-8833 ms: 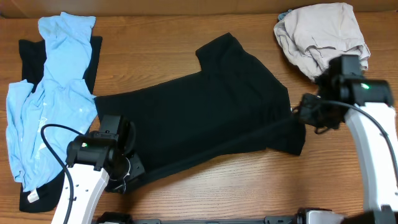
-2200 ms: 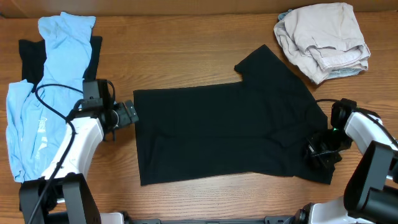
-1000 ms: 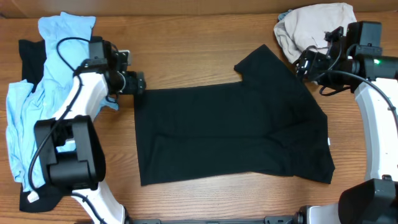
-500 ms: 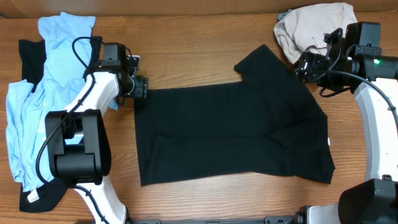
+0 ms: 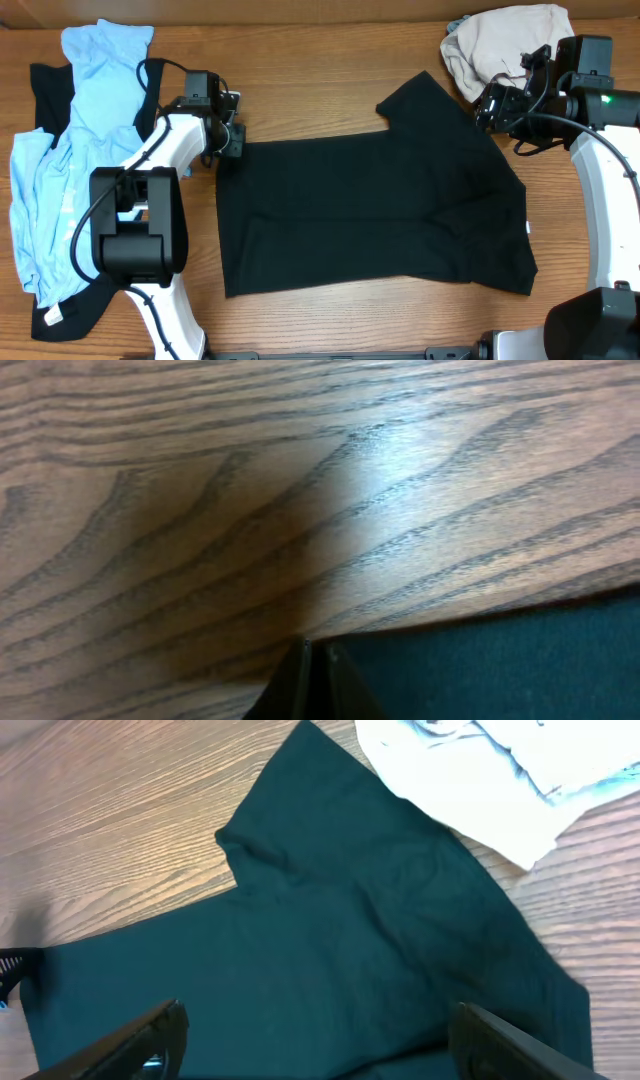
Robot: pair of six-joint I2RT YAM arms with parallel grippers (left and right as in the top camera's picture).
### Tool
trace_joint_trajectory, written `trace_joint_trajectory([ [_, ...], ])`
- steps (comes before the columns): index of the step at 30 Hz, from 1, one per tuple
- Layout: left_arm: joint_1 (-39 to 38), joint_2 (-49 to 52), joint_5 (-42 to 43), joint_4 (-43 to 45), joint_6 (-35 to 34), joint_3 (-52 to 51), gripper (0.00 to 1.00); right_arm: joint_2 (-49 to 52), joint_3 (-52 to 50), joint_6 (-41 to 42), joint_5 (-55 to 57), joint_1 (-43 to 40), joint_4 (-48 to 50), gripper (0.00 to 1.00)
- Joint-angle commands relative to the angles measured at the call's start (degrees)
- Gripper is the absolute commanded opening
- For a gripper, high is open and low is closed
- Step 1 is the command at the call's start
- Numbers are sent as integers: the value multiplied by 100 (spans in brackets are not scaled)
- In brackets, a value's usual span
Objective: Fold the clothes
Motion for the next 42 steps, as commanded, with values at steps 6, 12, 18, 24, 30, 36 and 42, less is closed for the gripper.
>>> trace_joint_trajectory([
  [6,57,254,-398,-623,-350,140,4,-81,118,-4,-26,42,997,78],
  [12,111,247,-426,-1425,-354,623,4,492,120,-2,-31,208,2542,79],
  [18,76,249,-398,-1558,-361,726,4,1869,120,-72,-28,654,4107,86],
  [24,61,247,-400,-1504,-522,726,4,3117,120,-136,-26,887,5300,96],
  [30,61,247,-402,-1502,-640,726,4,3851,120,-136,-26,907,5827,95],
  [36,61,249,-400,-1449,-643,726,4,4083,118,-326,-17,920,5899,87],
  [42,61,247,-402,-1451,-640,726,4,4227,120,-953,452,1001,5941,83],
])
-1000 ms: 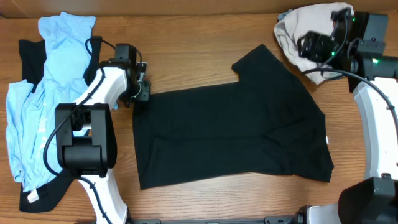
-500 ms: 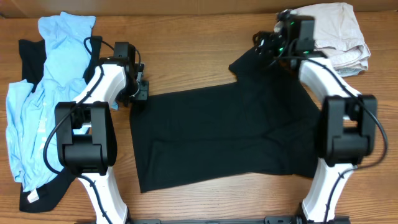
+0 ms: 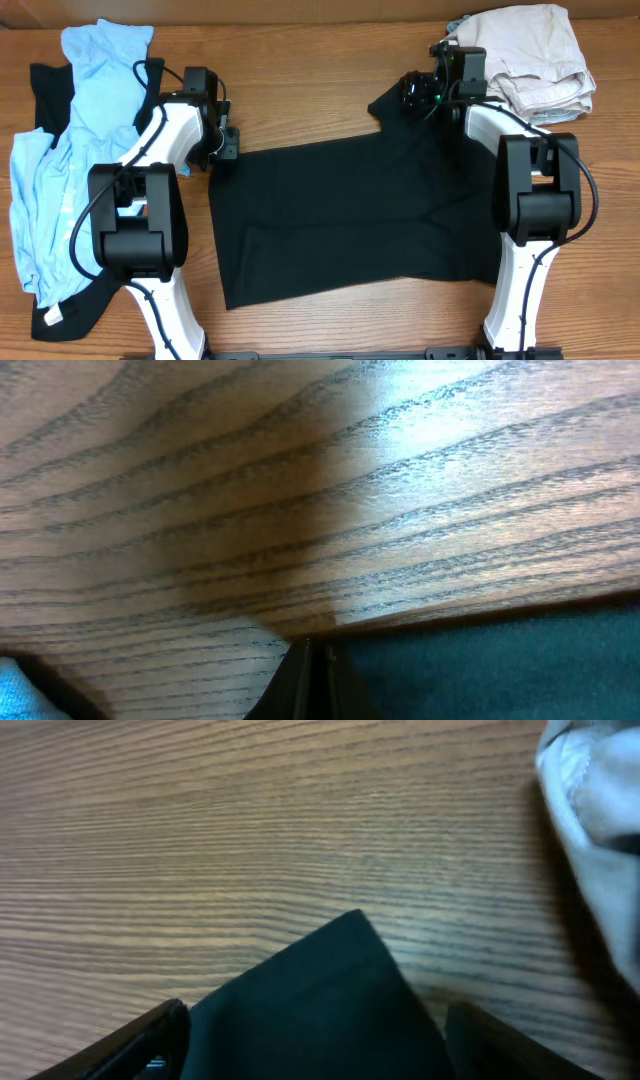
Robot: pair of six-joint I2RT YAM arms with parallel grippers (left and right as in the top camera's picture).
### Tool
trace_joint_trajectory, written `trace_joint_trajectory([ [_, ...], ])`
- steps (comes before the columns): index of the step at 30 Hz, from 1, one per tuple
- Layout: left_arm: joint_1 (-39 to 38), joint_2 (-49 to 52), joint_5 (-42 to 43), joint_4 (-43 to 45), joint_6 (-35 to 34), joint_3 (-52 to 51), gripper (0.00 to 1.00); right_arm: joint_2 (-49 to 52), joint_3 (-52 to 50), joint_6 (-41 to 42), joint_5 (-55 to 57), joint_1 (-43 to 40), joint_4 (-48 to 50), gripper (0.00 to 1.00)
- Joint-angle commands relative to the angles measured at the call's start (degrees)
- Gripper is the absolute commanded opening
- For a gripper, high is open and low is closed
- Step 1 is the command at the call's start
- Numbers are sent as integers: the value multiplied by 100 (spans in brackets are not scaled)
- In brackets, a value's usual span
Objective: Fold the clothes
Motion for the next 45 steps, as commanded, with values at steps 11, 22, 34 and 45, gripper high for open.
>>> trace_joint_trajectory([
  [11,-2,74,-76,17,-61,129,4,330,46,-863,901,136,-87,51],
  [22,-2,76,-90,20,-57,129,4,179,184,-859,970,136,-999,18],
  [34,0,76,-131,24,-57,129,4,-358,1637,-859,927,131,-3486,4],
  [45,140,76,-179,98,-85,129,4,-973,2365,-702,44,107,-5147,4],
])
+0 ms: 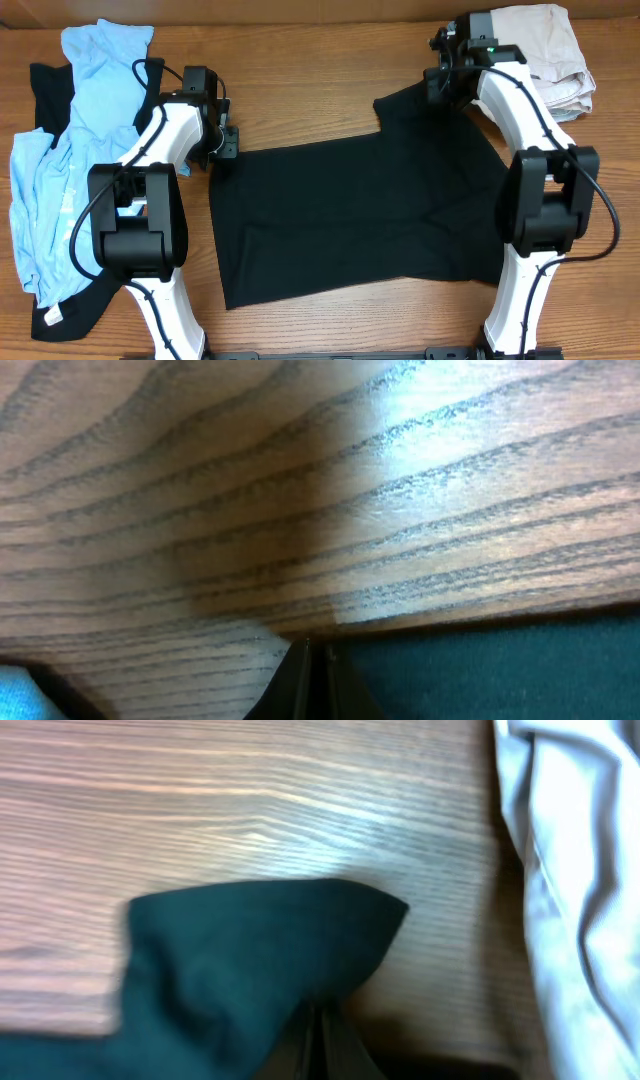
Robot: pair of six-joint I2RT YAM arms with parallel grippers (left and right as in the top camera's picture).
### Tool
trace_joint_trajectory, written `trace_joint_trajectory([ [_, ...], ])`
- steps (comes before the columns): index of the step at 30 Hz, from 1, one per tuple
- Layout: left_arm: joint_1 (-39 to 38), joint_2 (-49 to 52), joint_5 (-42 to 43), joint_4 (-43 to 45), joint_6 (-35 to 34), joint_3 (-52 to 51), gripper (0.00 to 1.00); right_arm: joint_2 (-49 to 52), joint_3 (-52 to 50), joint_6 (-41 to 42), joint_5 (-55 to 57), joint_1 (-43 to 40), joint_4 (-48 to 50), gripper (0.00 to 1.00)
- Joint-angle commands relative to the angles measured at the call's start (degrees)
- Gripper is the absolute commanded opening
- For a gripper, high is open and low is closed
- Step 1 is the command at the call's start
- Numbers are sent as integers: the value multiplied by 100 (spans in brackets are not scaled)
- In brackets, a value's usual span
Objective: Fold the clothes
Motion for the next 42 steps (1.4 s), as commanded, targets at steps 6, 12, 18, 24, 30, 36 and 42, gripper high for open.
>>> trace_joint_trajectory([
  [6,260,74,-133,-511,-160,308,4,-568,750,168,-592,-76,-1429,4],
  [12,282,74,-87,-1580,-157,1123,4,-756,837,122,-935,-382,-2138,4],
  [18,256,74,-37,-2601,-160,2015,4,-855,837,-131,-1303,-717,-2507,4],
  [24,96,74,446,-3711,-160,2774,4,-855,831,-225,-1401,-789,-2712,4],
  [30,-164,76,437,-4363,-157,2780,4,-855,748,-223,-1270,-846,-2994,4],
  [36,-387,76,352,-4708,-157,2621,4,-855,516,-225,-1250,-999,-3327,4],
  [42,-374,76,-105,-4892,-164,2382,4,-855,334,-332,-1255,-1436,-3735,4],
])
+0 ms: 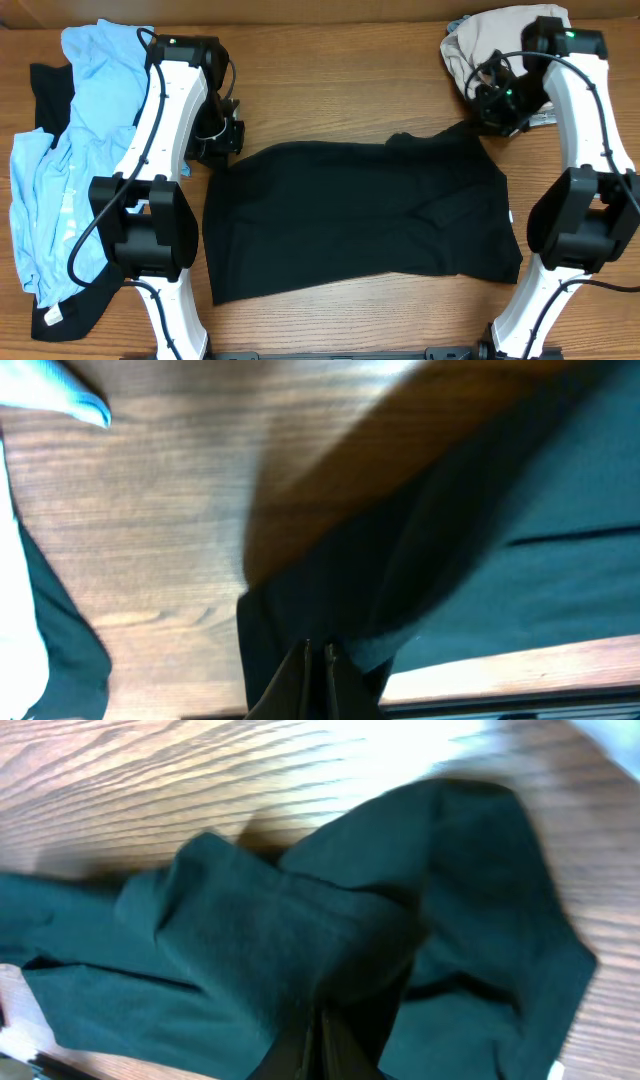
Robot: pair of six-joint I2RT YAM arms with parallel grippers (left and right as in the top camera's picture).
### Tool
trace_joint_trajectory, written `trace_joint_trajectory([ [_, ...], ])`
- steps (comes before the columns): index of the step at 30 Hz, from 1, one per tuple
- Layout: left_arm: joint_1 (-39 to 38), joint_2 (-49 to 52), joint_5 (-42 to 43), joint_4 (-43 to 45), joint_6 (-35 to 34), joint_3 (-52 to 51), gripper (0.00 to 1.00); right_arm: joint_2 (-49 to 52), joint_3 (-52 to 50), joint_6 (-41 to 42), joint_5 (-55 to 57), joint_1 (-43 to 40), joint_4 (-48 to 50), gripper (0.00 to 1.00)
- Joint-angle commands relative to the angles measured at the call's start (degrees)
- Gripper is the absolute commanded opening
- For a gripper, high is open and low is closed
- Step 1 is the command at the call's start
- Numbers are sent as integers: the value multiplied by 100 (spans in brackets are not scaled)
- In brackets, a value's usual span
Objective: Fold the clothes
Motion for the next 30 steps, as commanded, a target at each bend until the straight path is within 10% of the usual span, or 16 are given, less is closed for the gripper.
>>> trace_joint_trajectory([
  [1,48,17,-367,-42,-103,-249,4,-260,-184,-155,9,-334,-151,4],
  [24,79,17,-229,745,-164,-1915,4,-260,-1611,-101,57,-756,555,4],
  [30,74,17,-118,785,-140,-2212,65,-260,-1624,-94,245,-828,398,25],
])
